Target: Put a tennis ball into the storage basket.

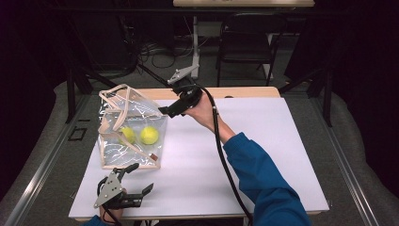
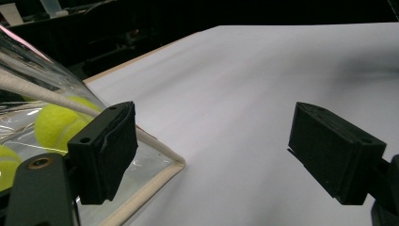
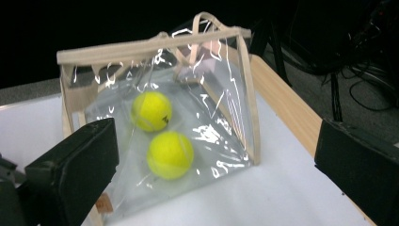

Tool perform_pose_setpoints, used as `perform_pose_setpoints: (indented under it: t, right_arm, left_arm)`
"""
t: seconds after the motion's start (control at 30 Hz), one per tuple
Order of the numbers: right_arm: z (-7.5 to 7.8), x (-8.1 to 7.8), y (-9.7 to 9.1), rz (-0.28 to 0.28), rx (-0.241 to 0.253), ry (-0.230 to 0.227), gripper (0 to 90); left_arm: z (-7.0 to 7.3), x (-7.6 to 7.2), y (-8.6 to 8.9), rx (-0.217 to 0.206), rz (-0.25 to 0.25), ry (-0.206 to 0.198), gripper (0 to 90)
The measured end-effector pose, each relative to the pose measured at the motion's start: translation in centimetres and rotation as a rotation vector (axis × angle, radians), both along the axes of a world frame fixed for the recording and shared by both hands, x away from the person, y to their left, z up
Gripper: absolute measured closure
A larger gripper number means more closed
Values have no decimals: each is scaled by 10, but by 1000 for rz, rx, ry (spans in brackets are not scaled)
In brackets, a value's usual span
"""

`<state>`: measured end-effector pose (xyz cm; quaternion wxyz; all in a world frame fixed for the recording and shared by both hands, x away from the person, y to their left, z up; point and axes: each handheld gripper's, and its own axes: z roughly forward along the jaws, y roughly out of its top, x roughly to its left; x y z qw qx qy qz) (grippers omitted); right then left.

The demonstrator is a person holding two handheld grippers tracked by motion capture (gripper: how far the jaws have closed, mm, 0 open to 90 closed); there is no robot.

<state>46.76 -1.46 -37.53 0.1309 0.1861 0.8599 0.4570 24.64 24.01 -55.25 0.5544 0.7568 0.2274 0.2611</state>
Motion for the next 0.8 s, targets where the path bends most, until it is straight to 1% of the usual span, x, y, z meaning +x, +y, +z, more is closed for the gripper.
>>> perform_pose_setpoints:
  t: [0.23,0.37,0.43,0.63,0.8]
  right_arm:
    - [-13,-9,-22,-16,-22,10,0]
    - [-18,-14,-35,-23,-32,16,0]
    - [-19,-17,-42,-24,-25,20,0]
    - [-23,-28,-60,-36,-18,7,0]
    - [-30,-35,-73,-48,-11,13,0]
  left_arm:
    - [0,0,0,5,1,1,160]
    - [0,0,0,3,2,1,160]
    - [0,0,0,5,4,0,160]
    - [0,0,0,7,3,-1,160]
    - [1,0,0,11,6,-4,160]
